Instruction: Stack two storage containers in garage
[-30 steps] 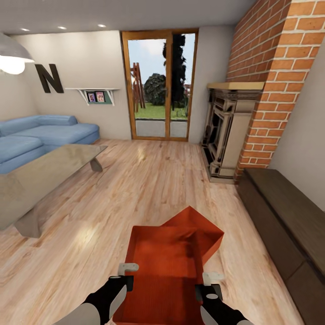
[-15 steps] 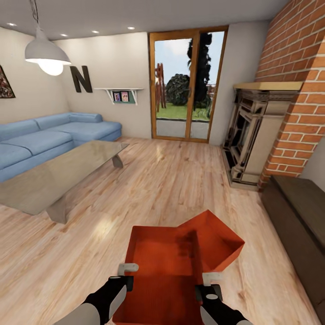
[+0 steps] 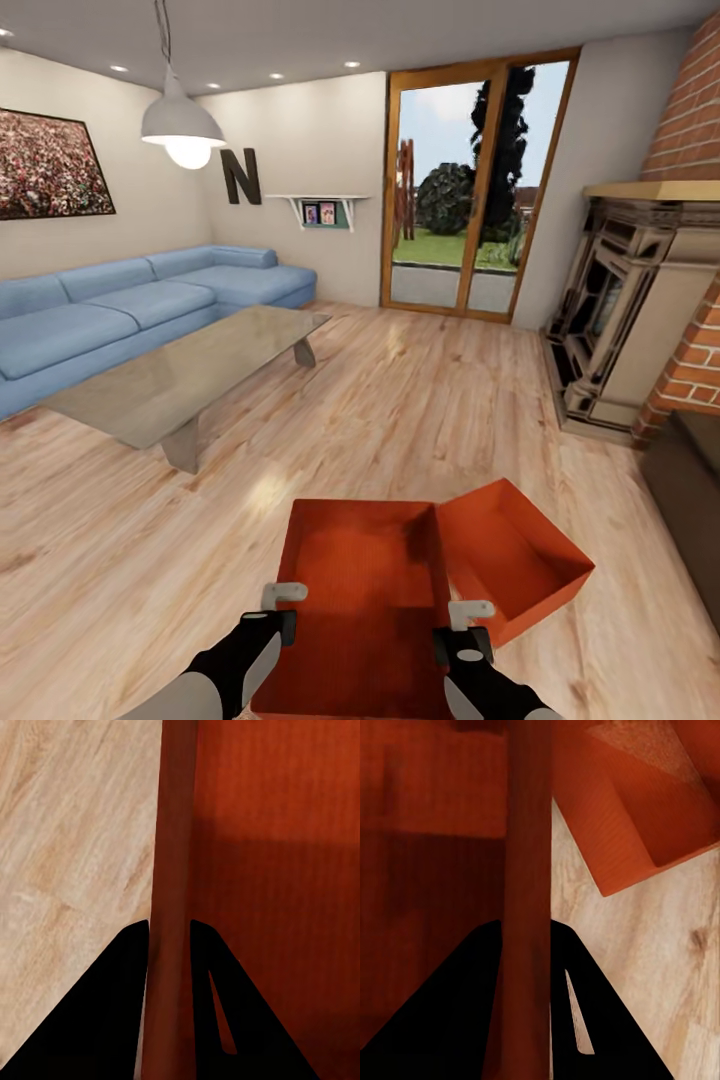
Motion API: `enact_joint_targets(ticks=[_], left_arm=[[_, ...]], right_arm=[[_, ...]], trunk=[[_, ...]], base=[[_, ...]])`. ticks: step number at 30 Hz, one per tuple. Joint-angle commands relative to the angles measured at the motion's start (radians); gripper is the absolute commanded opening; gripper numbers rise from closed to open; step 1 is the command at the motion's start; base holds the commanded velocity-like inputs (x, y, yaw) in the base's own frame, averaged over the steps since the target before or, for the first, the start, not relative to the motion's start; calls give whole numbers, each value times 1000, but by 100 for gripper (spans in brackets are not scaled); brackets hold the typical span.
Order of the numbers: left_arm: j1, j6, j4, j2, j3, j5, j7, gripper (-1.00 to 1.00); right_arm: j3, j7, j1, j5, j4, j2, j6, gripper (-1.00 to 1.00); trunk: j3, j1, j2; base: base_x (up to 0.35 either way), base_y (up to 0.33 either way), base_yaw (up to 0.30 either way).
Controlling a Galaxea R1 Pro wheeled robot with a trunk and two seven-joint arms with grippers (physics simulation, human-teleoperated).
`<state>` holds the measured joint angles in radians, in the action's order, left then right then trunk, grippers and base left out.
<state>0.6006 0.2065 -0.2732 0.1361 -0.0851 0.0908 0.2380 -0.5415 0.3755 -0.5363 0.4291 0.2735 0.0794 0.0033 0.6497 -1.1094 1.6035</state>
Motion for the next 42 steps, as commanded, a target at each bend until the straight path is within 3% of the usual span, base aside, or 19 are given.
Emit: enact_joint_targets(ticks=[1,42], left_arm=[[1,8,-6,-4,-1,-28,14,-100],[1,8,-4,-4,-1,-29,14,-100]], right_arm=[[0,10,-1,22,-14,-1,0,-100],[0,10,-1,22,-14,-1,0,-100]], trunk=[[1,0,0],[1,0,0]], base=[[0,0,300],[0,0,300]])
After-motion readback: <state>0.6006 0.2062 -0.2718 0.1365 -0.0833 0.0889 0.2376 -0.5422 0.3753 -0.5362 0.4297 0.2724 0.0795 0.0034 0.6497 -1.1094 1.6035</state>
